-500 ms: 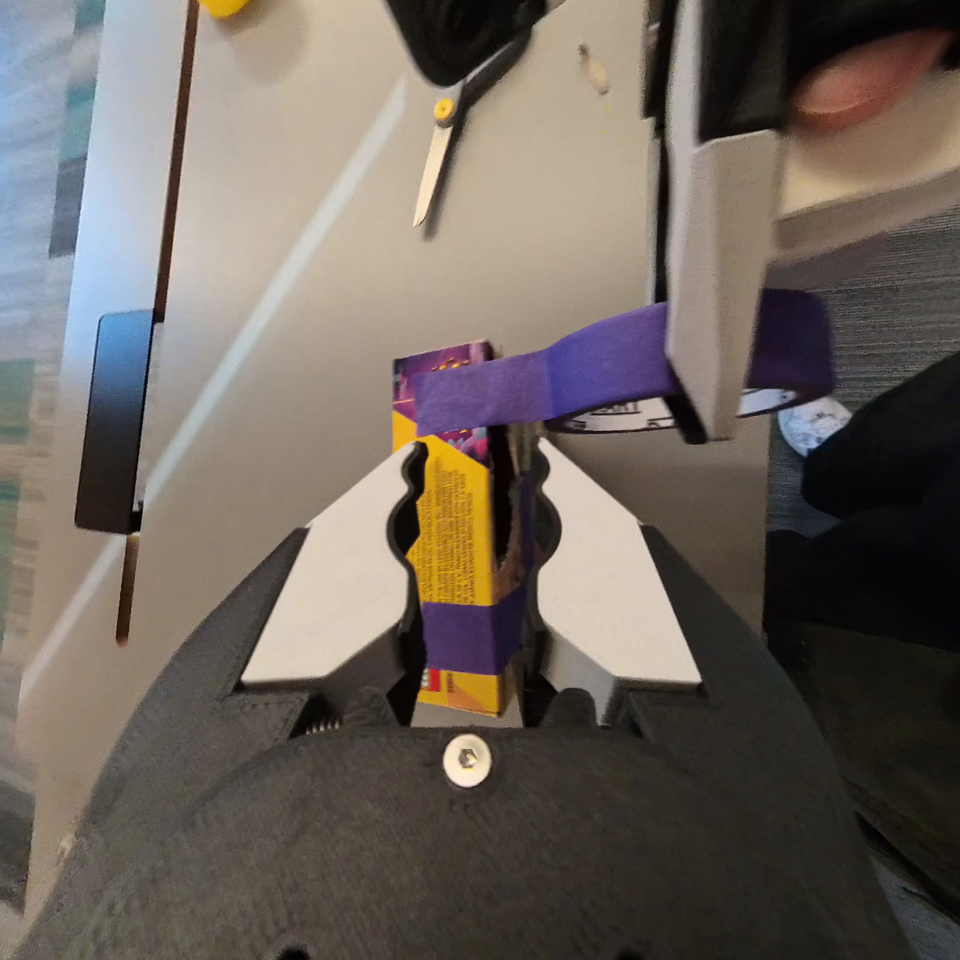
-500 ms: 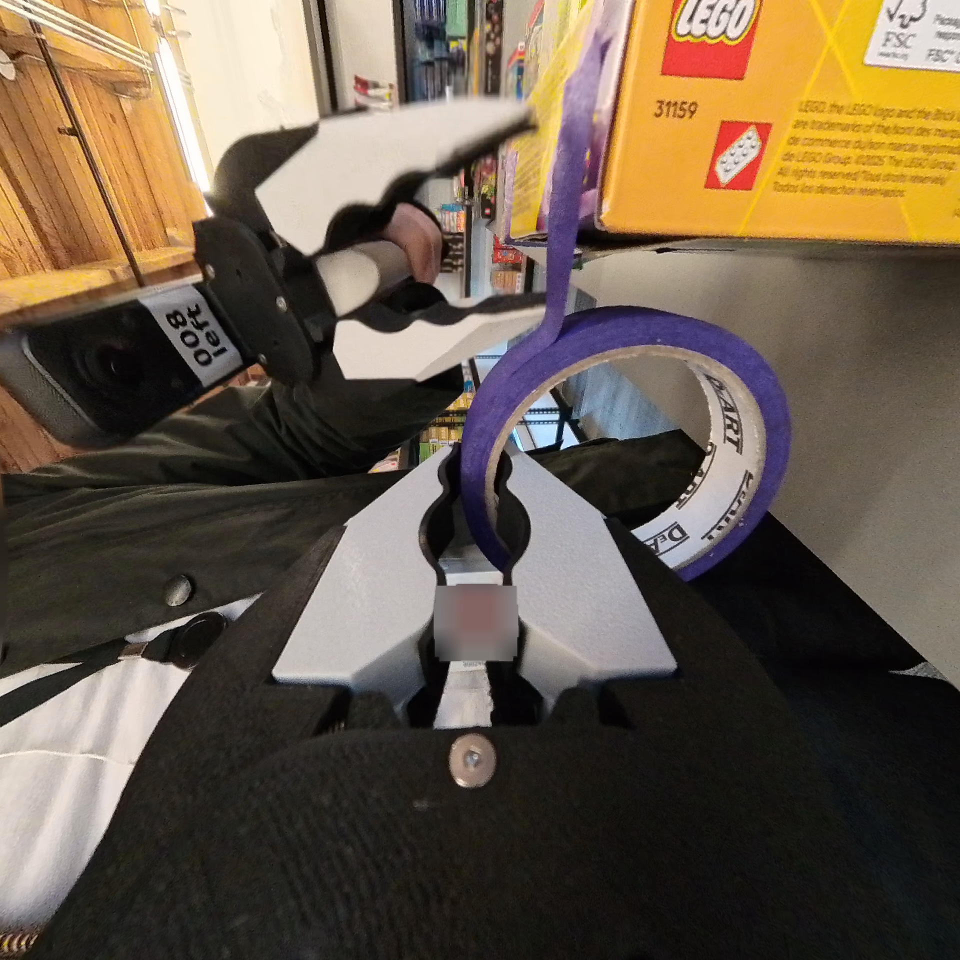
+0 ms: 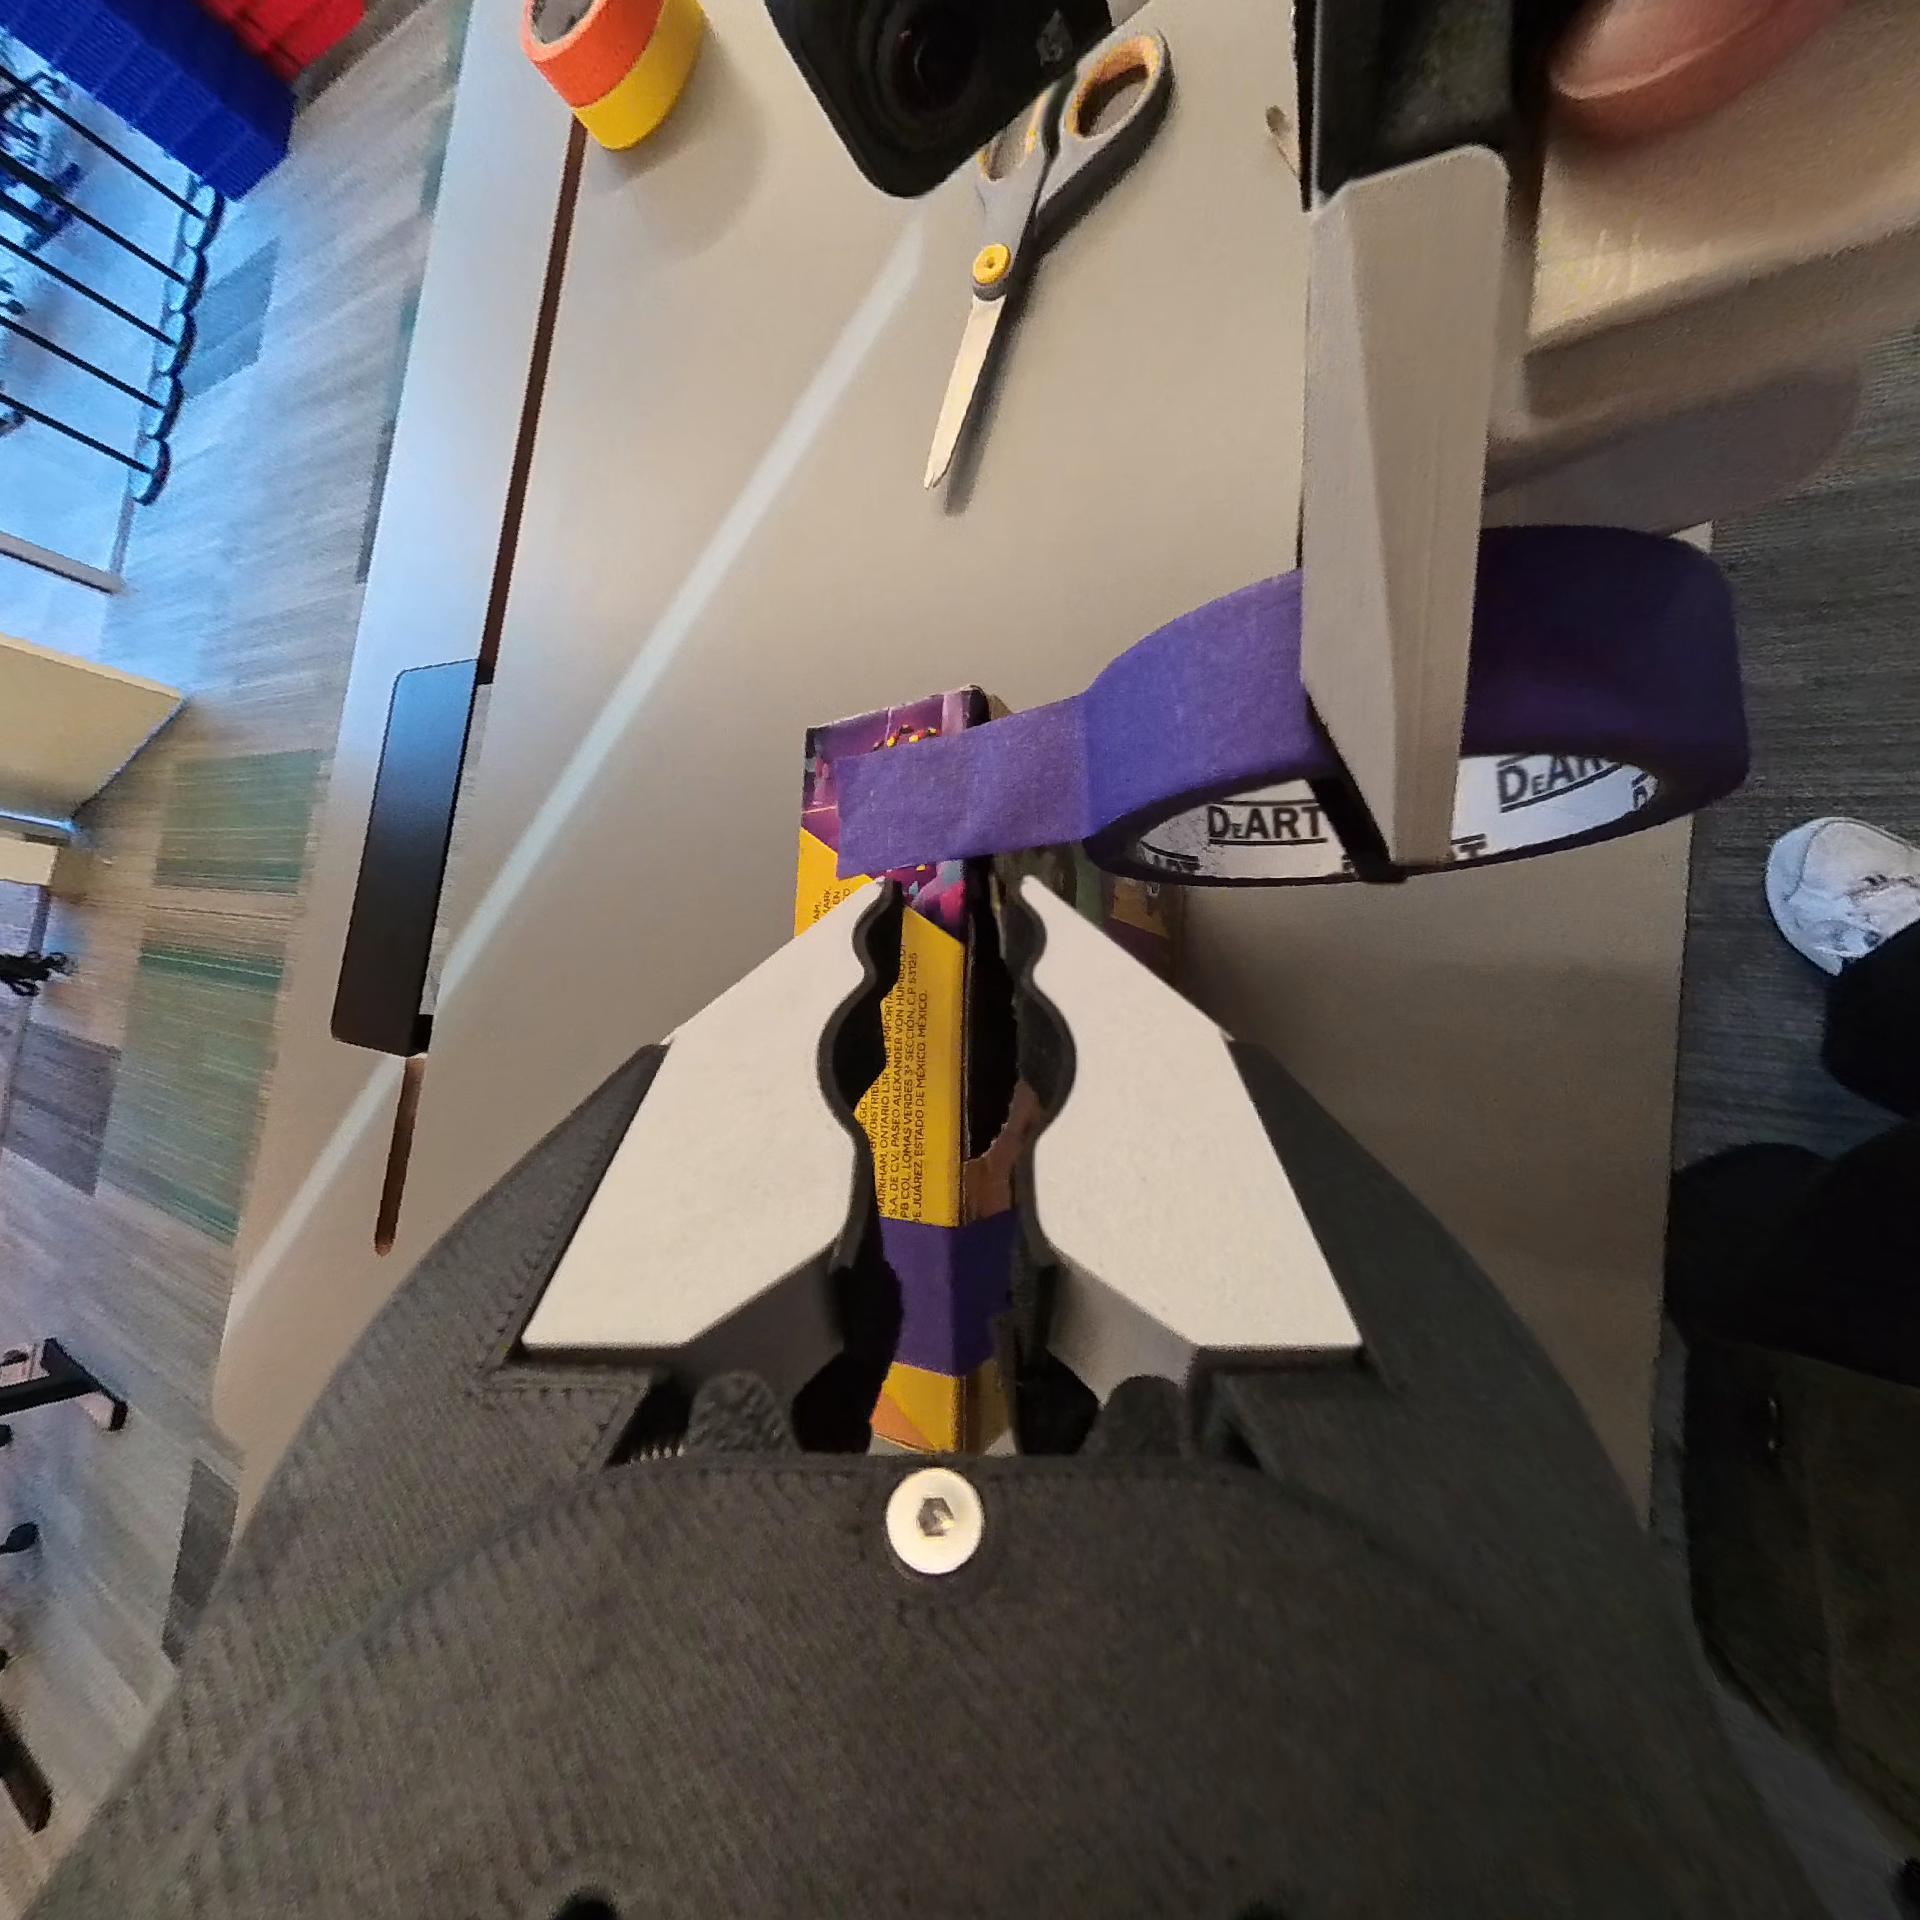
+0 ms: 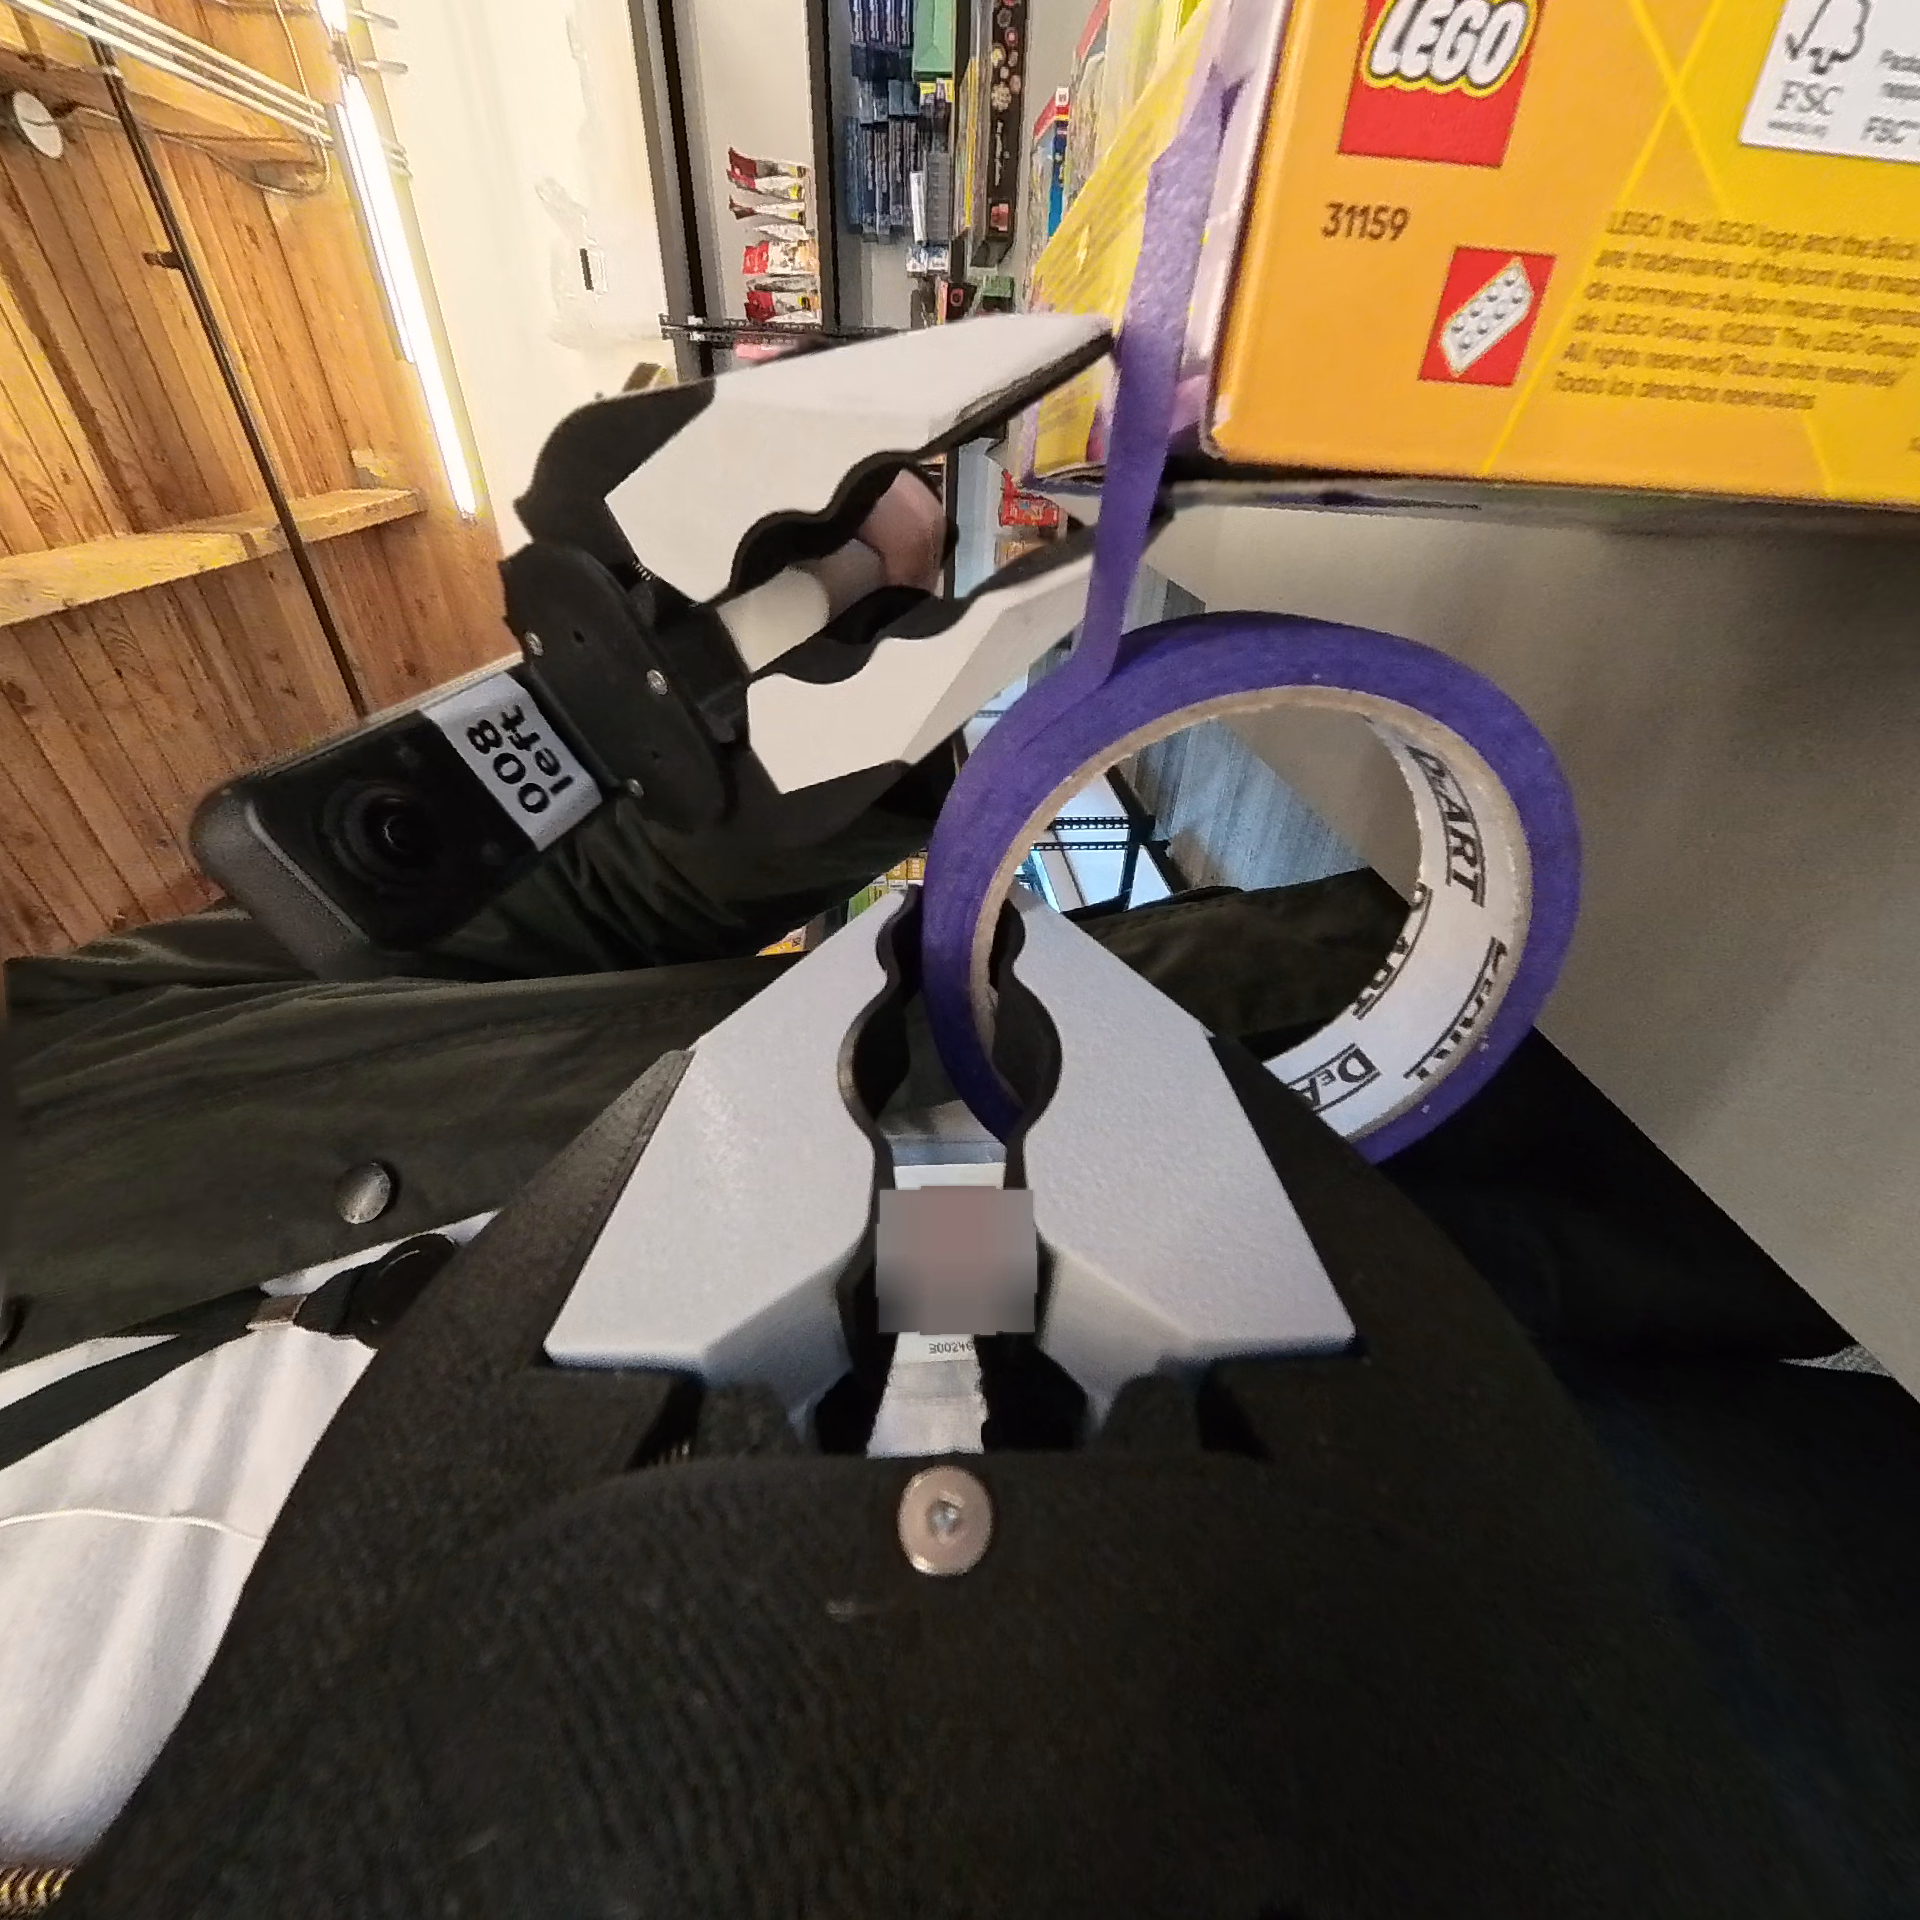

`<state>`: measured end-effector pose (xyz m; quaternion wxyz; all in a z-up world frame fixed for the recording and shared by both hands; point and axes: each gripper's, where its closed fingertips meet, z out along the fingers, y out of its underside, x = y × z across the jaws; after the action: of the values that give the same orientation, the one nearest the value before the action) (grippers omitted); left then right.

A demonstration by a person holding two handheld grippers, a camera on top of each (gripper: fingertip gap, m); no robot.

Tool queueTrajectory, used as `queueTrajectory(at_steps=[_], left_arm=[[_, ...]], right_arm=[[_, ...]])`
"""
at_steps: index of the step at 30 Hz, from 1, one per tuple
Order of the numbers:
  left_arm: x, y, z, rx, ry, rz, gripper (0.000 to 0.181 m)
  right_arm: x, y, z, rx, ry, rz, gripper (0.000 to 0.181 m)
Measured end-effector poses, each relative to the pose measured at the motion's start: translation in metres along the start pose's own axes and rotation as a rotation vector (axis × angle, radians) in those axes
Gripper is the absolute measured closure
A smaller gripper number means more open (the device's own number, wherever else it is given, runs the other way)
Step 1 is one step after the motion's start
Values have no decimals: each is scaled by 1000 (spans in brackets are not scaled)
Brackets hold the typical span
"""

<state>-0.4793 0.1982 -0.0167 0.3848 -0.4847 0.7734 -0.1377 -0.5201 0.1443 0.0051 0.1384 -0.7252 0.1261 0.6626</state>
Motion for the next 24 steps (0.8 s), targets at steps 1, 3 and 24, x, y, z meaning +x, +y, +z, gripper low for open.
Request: queueTrajectory(at_steps=[1,3,24], left_arm=[[0,0,0,5,-5,-1,165],[-1,1,0,12,-8,-8,167],[-4,1,2,28,30,-74,168]], right_arm=[[0,0,0,-1,1,0,173],[0,1,0,-4,-1,0,172],[31,-12,8,43,-58,107,172]])
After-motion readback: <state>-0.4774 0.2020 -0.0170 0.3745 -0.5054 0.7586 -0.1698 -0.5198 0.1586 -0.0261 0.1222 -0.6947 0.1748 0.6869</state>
